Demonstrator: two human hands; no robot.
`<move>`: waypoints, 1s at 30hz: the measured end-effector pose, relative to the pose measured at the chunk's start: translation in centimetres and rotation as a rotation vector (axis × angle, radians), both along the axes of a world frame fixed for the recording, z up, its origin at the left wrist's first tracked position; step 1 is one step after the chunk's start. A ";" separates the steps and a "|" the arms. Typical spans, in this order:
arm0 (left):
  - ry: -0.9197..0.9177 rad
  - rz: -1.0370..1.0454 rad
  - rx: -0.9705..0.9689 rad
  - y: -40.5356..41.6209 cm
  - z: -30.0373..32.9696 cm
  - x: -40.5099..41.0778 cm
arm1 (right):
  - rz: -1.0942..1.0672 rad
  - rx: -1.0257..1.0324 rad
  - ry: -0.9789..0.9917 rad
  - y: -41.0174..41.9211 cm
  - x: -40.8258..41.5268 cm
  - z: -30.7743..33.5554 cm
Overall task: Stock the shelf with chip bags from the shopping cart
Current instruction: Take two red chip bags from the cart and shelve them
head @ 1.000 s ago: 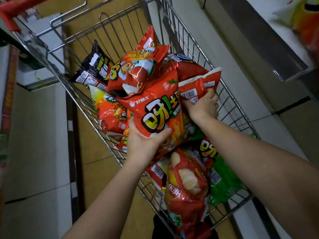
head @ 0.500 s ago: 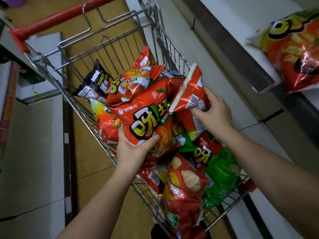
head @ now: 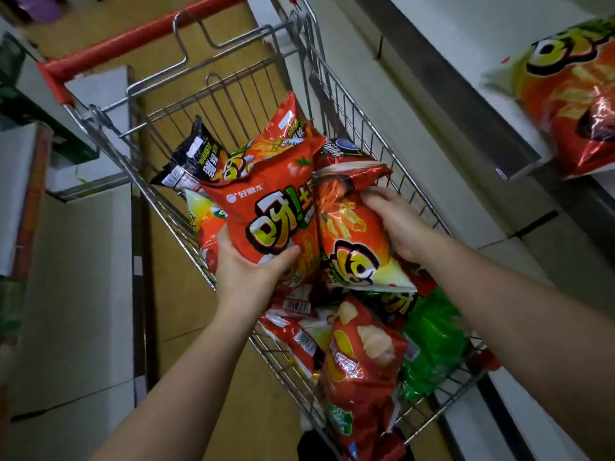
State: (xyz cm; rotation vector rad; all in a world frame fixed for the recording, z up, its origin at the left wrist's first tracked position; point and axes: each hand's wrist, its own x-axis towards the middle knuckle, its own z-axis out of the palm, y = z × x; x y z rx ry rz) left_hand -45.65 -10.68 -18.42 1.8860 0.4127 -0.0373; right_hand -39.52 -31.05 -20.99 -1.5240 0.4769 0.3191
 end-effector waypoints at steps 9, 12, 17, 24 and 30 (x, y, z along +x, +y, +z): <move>0.053 -0.076 0.148 -0.5 -1.0 0.7 | -0.105 -0.437 0.003 -0.1 -1.6 -2.0; 0.083 -0.056 0.116 -0.4 -1.4 0.4 | -0.067 -0.209 -0.034 -0.6 -2.6 -1.7; 0.106 -0.046 0.082 -0.6 -1.8 0.1 | 0.139 -0.218 -0.067 -0.6 -3.1 -1.8; 0.112 -0.047 0.018 -0.6 -1.1 -0.4 | 0.119 -0.219 0.005 -1.1 -3.3 -1.7; 0.084 -0.006 -0.001 0.0 0.6 -0.9 | 0.159 -0.395 -0.086 -1.3 -2.3 1.6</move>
